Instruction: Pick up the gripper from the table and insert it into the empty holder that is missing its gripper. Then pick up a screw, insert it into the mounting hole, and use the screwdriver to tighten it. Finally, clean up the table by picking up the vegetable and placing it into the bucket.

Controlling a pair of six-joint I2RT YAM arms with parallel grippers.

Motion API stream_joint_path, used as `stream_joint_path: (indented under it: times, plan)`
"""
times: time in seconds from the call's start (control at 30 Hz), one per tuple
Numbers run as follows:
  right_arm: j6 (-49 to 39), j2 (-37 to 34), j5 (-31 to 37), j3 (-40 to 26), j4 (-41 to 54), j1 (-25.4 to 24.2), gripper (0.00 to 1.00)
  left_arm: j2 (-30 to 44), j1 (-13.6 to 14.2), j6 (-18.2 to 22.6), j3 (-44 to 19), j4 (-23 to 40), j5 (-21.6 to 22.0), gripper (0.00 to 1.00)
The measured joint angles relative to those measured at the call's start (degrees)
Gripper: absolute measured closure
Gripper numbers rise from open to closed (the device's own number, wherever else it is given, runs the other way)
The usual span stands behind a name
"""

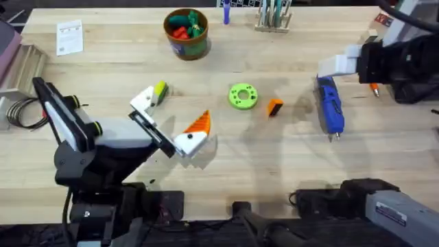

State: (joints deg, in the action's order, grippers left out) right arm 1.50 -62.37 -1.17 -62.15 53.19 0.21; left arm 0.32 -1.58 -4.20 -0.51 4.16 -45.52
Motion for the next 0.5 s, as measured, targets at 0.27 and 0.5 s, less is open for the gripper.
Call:
stream_joint_path:
  times: [0.27, 0.5]
  plan:
    - [0.0, 0.0, 0.0, 0.0, 0.0, 0.0, 0.075, 0.0, 0.0, 3.4, -0.1, 0.8, -6.7, 0.015]
    - [0.0, 0.0, 0.0, 0.0, 0.0, 0.0, 0.075, 0.0, 0.0, 4.1, -0.1, 1.1, -9.7, 0.015]
